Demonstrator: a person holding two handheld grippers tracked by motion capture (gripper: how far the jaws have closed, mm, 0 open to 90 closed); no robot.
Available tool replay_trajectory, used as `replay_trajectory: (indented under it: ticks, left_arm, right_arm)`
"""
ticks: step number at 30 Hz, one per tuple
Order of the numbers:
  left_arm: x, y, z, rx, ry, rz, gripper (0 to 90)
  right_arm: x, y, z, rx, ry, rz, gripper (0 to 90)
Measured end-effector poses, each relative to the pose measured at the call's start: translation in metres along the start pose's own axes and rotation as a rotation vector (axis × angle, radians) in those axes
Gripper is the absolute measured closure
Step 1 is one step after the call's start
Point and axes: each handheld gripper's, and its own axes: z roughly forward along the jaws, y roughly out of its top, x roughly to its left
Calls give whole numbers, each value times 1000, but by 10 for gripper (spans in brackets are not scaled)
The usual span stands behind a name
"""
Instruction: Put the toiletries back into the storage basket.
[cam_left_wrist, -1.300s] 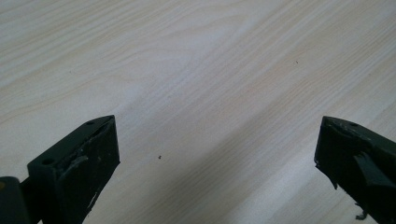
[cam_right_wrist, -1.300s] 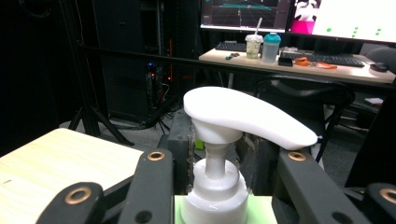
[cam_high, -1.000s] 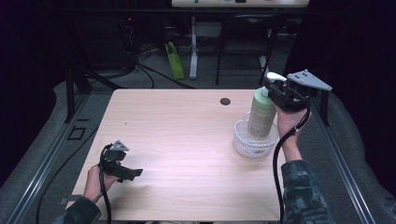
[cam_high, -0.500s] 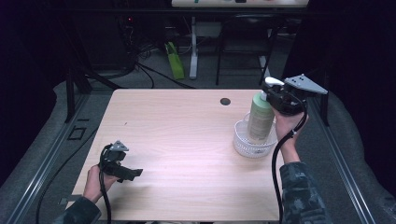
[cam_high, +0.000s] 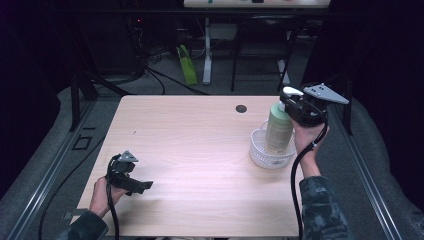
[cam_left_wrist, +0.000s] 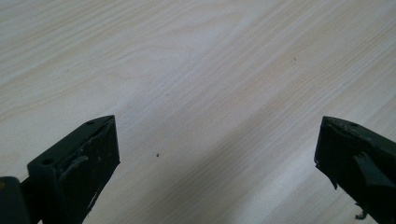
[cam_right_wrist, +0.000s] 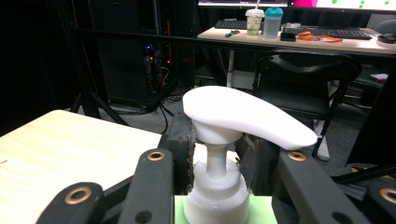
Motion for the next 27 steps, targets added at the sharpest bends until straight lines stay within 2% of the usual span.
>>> replay_trajectory:
  ticks: [27]
  left_arm:
    - [-1,0,0,1,-1,2,0]
  right_arm:
    - [-1,-17,2,13,4,9,680]
